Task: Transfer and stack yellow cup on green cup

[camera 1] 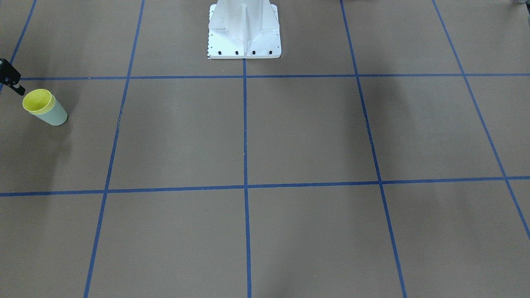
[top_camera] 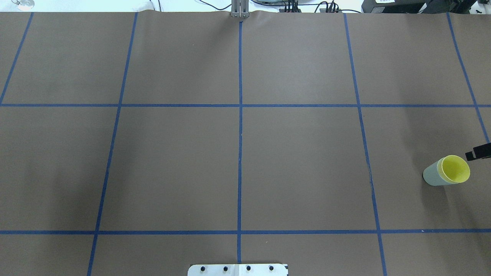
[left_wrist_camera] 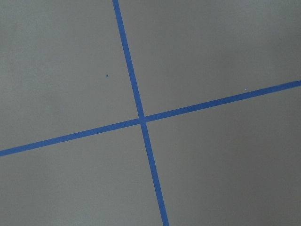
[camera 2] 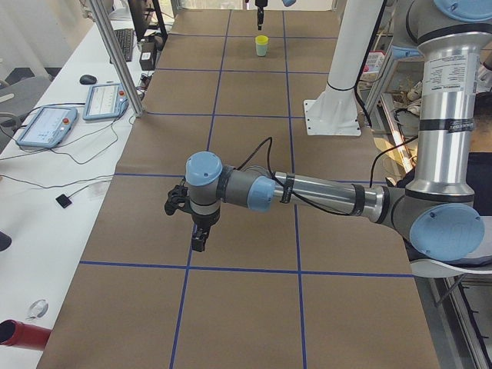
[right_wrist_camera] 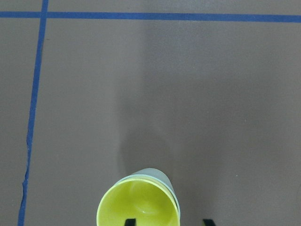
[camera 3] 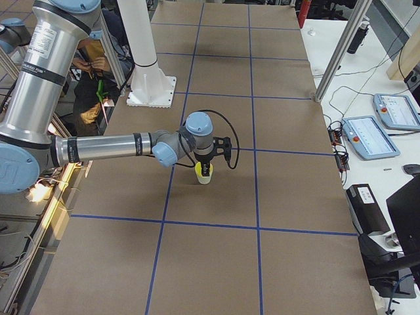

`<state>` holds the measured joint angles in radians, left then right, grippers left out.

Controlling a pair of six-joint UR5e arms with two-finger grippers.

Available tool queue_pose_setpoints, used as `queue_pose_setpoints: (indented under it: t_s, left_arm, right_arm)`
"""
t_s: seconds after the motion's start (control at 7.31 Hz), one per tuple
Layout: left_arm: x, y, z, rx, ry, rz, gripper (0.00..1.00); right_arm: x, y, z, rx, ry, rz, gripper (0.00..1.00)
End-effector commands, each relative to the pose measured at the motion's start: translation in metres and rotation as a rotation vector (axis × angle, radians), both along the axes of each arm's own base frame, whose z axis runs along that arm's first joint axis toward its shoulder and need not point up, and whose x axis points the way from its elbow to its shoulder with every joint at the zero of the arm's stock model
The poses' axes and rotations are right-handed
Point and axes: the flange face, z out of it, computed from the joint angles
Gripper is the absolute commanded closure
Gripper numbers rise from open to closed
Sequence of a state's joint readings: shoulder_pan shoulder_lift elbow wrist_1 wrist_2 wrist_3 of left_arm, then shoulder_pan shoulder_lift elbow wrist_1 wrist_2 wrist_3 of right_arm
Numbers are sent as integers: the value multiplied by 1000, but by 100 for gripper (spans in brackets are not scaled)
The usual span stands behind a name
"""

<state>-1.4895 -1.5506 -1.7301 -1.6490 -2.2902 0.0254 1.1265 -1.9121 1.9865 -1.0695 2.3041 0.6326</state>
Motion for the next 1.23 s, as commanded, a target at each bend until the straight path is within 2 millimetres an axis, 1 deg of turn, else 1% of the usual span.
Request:
queue_pose_setpoints:
  t_s: [0.0, 0.14, 0.27, 0.41, 0.55, 0.68, 0.82, 0.96, 1.09]
  left_arm:
    - [0, 1, 1, -3, 0, -1, 0]
    - [0, 1, 2, -5, 0, -1, 0]
    - [0, 1, 4, -8, 0, -1, 0]
    - [0, 1, 4, -9, -1, -1, 0]
    - [0, 1, 6, -12, -1, -1, 0]
    - [0, 1, 8, -17, -1, -1, 0]
    - [-1, 3, 12, -24, -2, -2, 0]
    - [-1, 3, 14, -31, -2, -2, 0]
    - [-2, 5, 16, -37, -3, -4, 0]
  right_arm:
    - [2, -10, -2, 12, -1, 10, 0]
    - [25, -21, 8, 6, 9, 67, 0]
    - [46, -25, 32, 15, 34, 67, 0]
    - [74, -43, 47, 33, 74, 60, 0]
    - [105, -62, 47, 34, 122, 29, 0]
    - [140, -87, 35, 25, 154, -5, 0]
    - [165, -102, 27, 10, 222, -27, 0]
    - [170, -101, 40, -6, 266, -59, 0]
    - [170, -88, 63, -49, 262, -56, 0]
